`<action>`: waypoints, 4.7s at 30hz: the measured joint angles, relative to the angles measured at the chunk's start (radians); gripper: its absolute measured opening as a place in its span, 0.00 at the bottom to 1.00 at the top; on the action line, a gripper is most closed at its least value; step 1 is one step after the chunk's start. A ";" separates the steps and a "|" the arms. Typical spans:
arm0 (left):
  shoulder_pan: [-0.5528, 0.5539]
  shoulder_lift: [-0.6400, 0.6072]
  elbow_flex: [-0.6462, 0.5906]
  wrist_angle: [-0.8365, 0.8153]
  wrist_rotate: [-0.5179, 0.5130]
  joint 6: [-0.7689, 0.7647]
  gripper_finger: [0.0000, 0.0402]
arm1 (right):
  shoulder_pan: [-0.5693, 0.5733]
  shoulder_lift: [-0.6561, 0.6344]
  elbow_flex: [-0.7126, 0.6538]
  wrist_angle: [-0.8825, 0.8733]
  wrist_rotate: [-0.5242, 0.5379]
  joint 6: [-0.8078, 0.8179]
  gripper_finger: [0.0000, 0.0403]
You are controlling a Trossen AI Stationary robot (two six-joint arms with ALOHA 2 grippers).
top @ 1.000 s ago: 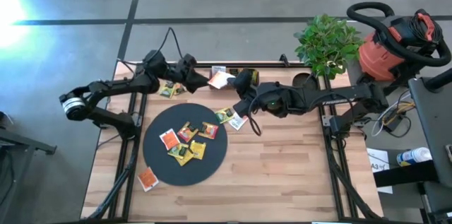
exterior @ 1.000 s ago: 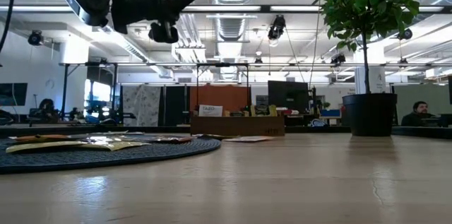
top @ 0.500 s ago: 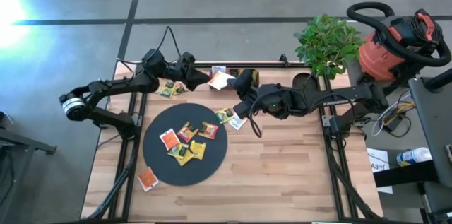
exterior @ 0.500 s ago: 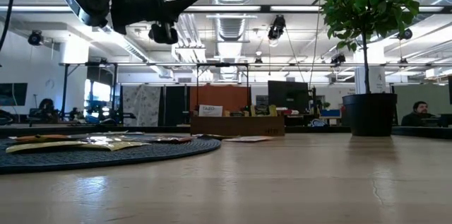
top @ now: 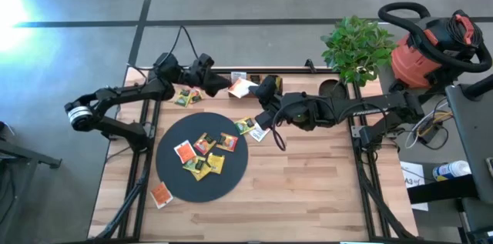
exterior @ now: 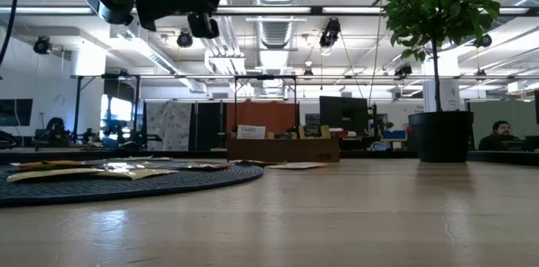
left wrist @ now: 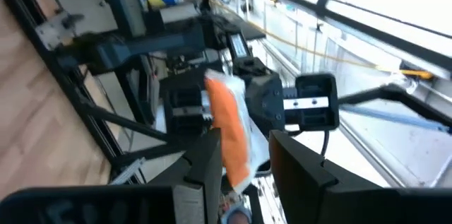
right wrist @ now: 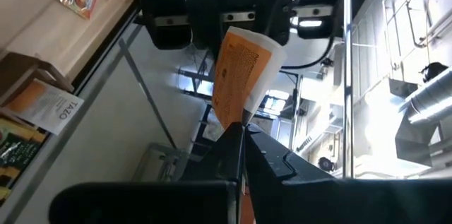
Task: Pick & Place Tea
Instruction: Put the orange tea bag into the left section of the wooden organizer
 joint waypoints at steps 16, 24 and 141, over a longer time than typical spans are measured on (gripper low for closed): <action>-0.045 0.000 0.010 -0.106 -0.051 0.068 0.28 | 0.004 0.000 0.000 -0.001 -0.010 0.000 0.02; -0.071 0.000 0.010 -0.102 -0.073 0.069 0.28 | 0.004 0.000 0.000 0.000 -0.027 0.000 0.02; -0.305 -0.058 0.010 -0.213 -0.730 1.269 0.04 | -0.251 -0.065 -0.019 -0.130 -0.526 2.181 0.03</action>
